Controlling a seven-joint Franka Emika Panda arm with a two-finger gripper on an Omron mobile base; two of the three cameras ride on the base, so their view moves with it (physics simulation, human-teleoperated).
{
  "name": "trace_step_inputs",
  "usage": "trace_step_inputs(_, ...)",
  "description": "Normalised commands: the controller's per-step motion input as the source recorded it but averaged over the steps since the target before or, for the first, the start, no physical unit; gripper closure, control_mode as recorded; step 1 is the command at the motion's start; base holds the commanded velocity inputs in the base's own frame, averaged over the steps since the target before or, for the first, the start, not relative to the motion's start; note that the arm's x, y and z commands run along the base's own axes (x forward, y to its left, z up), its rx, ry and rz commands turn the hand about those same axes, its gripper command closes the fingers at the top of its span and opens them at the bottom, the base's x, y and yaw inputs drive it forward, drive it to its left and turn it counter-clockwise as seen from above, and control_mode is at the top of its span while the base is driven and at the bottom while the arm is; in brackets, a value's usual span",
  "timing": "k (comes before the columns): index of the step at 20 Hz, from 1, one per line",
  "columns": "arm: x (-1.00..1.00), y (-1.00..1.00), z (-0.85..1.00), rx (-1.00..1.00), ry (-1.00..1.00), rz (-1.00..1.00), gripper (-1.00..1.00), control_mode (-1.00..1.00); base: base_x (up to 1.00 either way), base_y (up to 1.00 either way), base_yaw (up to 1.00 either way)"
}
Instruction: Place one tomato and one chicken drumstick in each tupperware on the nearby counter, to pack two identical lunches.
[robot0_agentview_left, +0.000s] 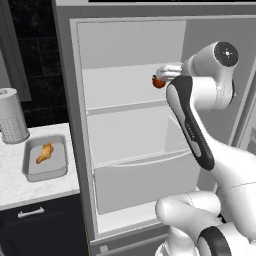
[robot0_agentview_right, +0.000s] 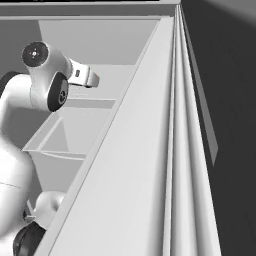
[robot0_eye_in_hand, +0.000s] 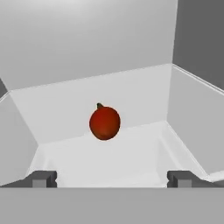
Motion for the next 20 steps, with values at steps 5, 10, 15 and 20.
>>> trace_step_inputs(5,0.59,0.0,-0.26,0.0,0.1,0.0,-1.0,-1.0,0.0,0.0,0.0)
trace_step_inputs(10,0.45,0.03,-0.23,-0.02,0.02,0.0,-1.0,-1.0,0.0,0.0,0.0)
trace_step_inputs(15,0.27,0.15,-0.16,-0.02,0.0,0.0,-1.0,-1.0,0.0,0.0,0.0)
trace_step_inputs(20,0.39,0.07,-0.01,0.0,0.0,0.0,-1.0,-1.0,0.0,0.0,0.0)
